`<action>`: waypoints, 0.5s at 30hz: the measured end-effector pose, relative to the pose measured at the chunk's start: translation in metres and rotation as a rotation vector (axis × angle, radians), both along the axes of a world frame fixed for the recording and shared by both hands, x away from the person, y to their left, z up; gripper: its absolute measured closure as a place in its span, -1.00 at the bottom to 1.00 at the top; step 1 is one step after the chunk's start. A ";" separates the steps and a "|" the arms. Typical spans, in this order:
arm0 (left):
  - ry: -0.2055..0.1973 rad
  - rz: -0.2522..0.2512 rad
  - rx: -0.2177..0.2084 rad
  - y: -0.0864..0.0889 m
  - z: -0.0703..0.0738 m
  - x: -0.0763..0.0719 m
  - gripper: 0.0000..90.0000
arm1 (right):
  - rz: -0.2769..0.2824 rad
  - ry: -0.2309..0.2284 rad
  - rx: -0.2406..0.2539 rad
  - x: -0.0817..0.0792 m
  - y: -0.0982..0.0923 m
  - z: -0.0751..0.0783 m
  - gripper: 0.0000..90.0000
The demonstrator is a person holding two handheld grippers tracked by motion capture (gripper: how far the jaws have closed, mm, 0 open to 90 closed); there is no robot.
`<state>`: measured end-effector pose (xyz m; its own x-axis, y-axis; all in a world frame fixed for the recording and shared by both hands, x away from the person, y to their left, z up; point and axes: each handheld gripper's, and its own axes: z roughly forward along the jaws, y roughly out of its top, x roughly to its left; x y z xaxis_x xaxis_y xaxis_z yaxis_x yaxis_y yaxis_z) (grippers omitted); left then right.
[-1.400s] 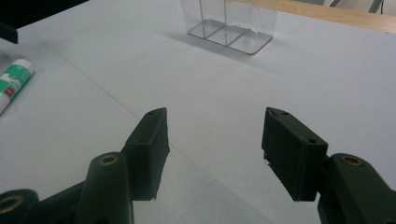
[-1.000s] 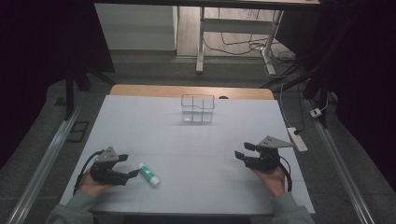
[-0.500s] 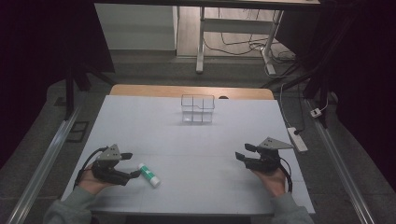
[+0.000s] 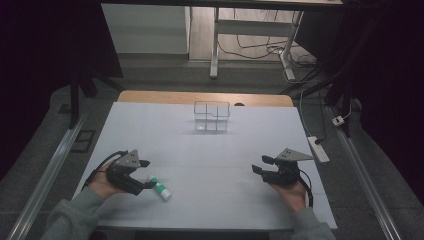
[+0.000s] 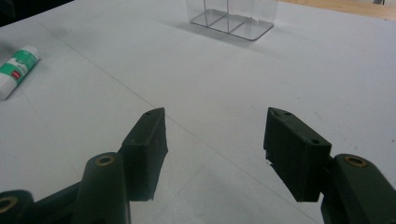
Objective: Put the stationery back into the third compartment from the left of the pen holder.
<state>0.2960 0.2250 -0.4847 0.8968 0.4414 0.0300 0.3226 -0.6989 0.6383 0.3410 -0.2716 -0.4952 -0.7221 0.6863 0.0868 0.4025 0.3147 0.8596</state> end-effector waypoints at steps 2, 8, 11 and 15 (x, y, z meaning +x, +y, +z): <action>0.004 -0.040 0.037 -0.002 0.002 0.003 -0.48 | 0.002 0.005 0.002 0.000 0.000 -0.001 -0.14; 0.006 -0.175 0.168 -0.014 0.005 0.011 -0.42 | 0.006 0.011 0.003 0.001 0.000 -0.001 -0.14; 0.003 -0.237 0.235 -0.021 0.006 0.014 -0.37 | 0.007 0.013 0.003 0.001 0.000 -0.002 -0.14; -0.012 -0.326 0.320 -0.027 0.006 0.021 -0.32 | 0.006 0.018 0.005 0.002 -0.001 -0.002 -0.14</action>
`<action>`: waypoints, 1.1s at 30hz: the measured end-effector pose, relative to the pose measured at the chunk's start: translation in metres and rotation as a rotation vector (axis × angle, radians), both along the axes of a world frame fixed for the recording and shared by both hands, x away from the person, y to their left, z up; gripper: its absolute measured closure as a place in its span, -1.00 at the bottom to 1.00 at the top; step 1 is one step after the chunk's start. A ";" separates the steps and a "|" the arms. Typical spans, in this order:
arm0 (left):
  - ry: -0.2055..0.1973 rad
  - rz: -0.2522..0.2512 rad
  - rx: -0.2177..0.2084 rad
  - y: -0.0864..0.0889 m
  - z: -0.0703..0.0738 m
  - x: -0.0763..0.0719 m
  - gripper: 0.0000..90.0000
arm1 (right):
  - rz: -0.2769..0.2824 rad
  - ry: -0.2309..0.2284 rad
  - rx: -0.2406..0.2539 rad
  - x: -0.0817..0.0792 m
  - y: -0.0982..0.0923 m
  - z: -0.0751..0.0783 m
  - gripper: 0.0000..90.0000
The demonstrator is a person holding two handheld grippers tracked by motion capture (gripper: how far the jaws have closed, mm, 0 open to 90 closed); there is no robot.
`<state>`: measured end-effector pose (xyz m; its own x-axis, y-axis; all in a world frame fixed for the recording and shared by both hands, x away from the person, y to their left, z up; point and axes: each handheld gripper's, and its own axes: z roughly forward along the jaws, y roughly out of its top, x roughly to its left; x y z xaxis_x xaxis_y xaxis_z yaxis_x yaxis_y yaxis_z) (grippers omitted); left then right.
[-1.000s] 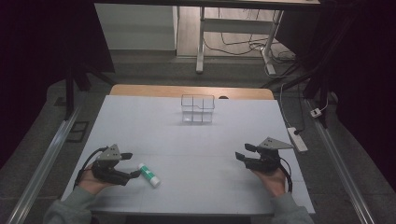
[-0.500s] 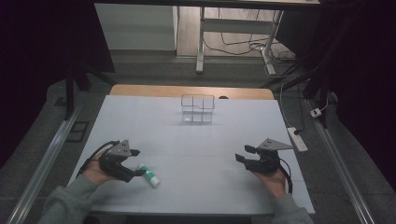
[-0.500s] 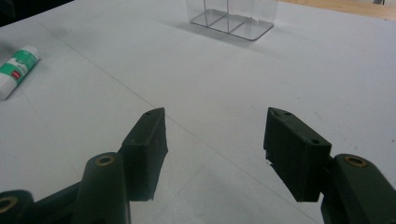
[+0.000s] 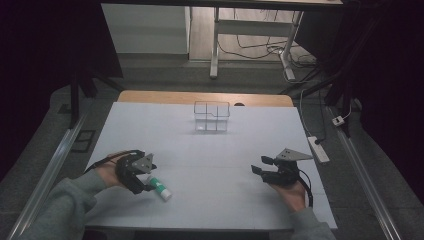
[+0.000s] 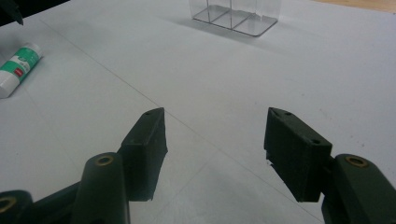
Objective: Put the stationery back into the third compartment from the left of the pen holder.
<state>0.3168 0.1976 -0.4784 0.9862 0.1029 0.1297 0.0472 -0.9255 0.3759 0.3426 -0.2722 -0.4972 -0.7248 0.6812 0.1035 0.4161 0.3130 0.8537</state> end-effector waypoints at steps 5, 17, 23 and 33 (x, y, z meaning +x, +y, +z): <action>0.002 -0.092 0.068 -0.007 -0.006 0.004 -0.28 | 0.004 0.005 0.000 0.000 0.000 -0.001 -0.14; 0.006 -0.217 0.153 -0.016 -0.012 0.012 -0.16 | 0.005 0.039 0.070 0.001 -0.003 0.000 -0.14; -0.011 -0.258 0.226 -0.025 -0.018 0.012 -0.16 | 0.003 0.049 0.078 0.002 -0.004 -0.001 -0.14; -0.011 -0.311 0.296 -0.033 -0.025 0.013 0.13 | 0.002 0.072 0.126 0.003 -0.006 -0.001 -0.14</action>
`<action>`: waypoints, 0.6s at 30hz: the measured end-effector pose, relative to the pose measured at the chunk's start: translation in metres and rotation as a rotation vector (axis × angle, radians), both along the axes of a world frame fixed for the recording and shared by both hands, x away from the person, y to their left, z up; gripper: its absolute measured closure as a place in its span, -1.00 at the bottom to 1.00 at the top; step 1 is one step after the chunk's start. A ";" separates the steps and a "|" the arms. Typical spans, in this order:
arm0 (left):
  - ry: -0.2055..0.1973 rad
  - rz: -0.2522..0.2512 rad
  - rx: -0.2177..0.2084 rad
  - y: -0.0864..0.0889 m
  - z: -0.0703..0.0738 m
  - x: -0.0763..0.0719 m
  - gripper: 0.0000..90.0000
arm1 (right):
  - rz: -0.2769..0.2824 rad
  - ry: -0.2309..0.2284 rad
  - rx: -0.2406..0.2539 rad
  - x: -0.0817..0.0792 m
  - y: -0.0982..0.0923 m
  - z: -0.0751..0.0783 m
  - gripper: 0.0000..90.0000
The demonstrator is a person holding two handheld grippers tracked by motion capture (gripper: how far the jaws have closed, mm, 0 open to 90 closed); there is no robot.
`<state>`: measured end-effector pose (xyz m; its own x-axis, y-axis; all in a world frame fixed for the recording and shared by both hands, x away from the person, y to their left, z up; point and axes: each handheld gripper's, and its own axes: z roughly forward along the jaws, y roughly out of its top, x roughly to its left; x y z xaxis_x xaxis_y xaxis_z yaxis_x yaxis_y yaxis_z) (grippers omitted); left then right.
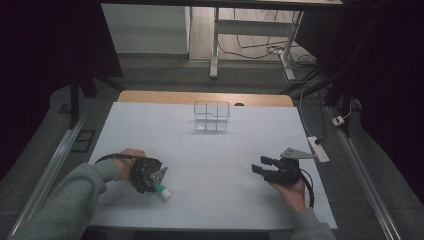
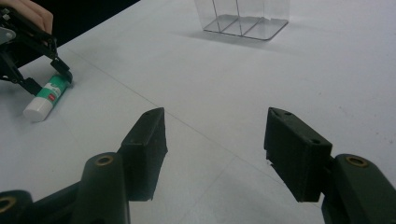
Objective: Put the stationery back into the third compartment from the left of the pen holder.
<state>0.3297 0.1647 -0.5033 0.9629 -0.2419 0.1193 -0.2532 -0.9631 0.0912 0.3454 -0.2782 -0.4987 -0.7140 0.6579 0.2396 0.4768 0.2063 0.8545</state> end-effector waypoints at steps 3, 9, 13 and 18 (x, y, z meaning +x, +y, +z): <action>0.006 -0.030 0.010 0.000 0.000 -0.001 0.28 | 0.001 0.004 0.005 0.000 0.000 0.000 -0.14; -0.005 -0.046 0.018 -0.001 0.000 -0.006 0.45 | 0.003 0.014 0.009 0.002 -0.001 -0.002 -0.14; 0.015 -0.013 -0.022 0.004 0.001 -0.006 0.46 | 0.003 0.012 0.007 0.001 -0.001 -0.002 -0.14; 0.026 0.055 -0.156 0.017 0.007 -0.009 0.46 | 0.002 0.011 0.004 0.001 -0.001 -0.002 -0.14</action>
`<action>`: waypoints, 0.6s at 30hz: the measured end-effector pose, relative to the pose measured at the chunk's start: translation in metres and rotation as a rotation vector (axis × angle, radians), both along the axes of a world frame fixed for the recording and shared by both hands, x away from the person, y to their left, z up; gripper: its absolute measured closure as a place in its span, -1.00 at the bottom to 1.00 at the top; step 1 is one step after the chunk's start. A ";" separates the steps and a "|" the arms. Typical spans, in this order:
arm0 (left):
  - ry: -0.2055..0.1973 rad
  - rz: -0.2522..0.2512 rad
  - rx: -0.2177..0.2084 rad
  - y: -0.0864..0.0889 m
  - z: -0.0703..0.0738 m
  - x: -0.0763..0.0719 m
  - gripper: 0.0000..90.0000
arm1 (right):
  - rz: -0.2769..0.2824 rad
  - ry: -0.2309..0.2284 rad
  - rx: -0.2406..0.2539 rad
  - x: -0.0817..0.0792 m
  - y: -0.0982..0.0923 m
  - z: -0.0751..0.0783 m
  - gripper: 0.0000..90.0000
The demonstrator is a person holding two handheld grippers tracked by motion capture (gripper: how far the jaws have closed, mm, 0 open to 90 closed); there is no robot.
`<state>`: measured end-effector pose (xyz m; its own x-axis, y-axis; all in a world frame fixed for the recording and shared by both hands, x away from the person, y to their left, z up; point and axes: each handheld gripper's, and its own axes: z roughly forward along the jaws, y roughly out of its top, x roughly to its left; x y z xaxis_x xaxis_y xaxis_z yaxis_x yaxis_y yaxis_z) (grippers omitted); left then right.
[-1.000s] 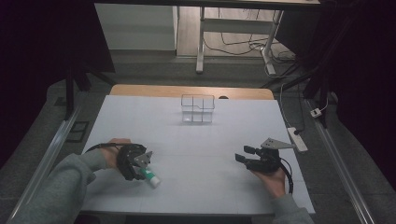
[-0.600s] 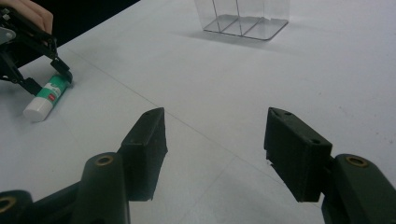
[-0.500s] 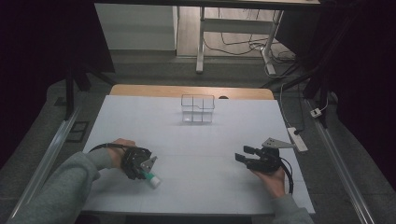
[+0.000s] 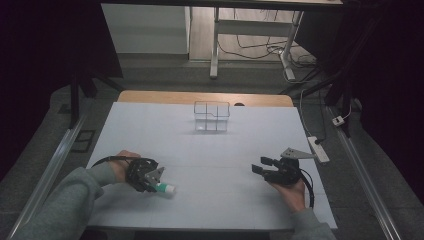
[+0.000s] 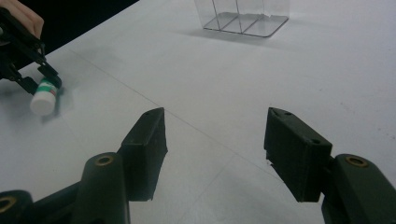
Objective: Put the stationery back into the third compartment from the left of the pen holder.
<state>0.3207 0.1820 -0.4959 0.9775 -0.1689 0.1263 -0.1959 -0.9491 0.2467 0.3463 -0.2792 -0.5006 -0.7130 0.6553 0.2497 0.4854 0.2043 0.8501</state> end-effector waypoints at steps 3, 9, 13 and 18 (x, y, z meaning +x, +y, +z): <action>0.020 0.053 -0.072 0.006 0.002 -0.001 0.46 | -0.001 0.003 0.002 0.000 0.000 0.000 -0.14; 0.073 0.178 -0.220 0.016 0.003 -0.003 0.45 | -0.003 0.002 0.003 0.000 0.001 0.000 -0.14; 0.054 0.230 -0.264 0.019 0.006 -0.007 0.45 | -0.007 0.002 0.002 0.000 0.000 0.000 -0.14; 0.026 0.288 -0.324 0.016 0.012 -0.014 0.45 | -0.003 -0.009 -0.006 -0.001 0.001 0.001 -0.15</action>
<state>0.3066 0.1984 -0.4840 0.9825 0.1554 0.1030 0.0756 -0.8371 0.5419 0.3452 -0.2783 -0.4999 -0.7135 0.6586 0.2391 0.4779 0.2079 0.8534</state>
